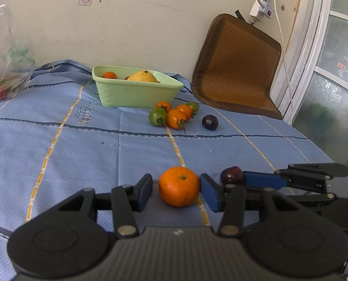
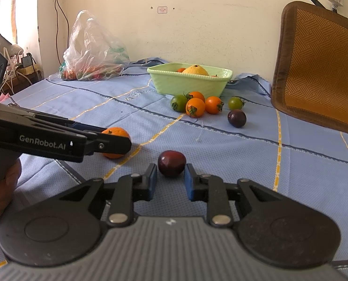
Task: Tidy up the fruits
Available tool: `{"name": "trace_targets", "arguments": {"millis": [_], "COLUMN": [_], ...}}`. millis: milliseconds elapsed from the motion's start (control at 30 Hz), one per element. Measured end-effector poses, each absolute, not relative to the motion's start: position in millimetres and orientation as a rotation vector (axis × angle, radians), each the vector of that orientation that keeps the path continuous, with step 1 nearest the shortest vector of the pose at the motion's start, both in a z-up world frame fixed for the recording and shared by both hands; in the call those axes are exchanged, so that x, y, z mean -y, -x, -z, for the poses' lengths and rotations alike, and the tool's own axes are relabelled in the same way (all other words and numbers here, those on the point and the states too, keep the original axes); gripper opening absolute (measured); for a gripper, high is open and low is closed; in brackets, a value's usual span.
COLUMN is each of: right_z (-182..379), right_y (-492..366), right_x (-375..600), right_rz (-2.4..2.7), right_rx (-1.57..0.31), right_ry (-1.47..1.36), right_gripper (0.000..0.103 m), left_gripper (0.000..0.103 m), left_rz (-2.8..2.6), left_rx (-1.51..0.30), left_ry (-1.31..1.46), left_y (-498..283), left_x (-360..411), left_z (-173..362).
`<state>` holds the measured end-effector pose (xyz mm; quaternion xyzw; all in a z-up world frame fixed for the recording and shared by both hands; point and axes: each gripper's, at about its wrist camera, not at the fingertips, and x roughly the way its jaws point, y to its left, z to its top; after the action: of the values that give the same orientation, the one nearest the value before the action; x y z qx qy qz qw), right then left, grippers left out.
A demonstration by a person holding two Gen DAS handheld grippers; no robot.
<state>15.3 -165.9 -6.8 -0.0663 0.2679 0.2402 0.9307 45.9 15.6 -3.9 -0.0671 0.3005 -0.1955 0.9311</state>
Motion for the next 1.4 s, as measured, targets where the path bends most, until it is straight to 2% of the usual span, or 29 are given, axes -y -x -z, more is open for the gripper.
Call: {"name": "trace_targets", "arguments": {"millis": [267, 433, 1033, 1133, 1200, 1400], "right_z": [7.3, 7.3, 7.9, 8.2, 8.4, 8.0], "right_y": [-16.4, -17.2, -20.3, -20.5, -20.4, -18.3], "right_x": [167.2, 163.7, 163.1, 161.4, 159.9, 158.3], "right_rz": [-0.492, -0.476, -0.471, -0.469, -0.473, -0.466], "right_rx": [-0.554, -0.553, -0.558, -0.557, -0.555, -0.541], "right_ry": [0.122, 0.13, 0.123, 0.127, 0.132, 0.144], "right_gripper": [0.029, 0.034, 0.036, 0.034, 0.032, 0.029], "left_gripper": [0.045, 0.045, 0.045, 0.044, 0.038, 0.038], "left_rz": [0.4, 0.401, 0.402, 0.404, 0.412, 0.407], "left_rx": [-0.615, -0.615, -0.614, -0.614, -0.612, -0.608], "left_ry": [0.138, 0.14, 0.152, 0.152, 0.152, 0.148], "left_y": [-46.1, -46.3, -45.9, -46.1, -45.3, -44.0], "left_x": [-15.8, -16.5, -18.2, -18.6, -17.9, -16.3], "left_z": [3.9, 4.0, 3.5, 3.5, 3.0, 2.0]}}
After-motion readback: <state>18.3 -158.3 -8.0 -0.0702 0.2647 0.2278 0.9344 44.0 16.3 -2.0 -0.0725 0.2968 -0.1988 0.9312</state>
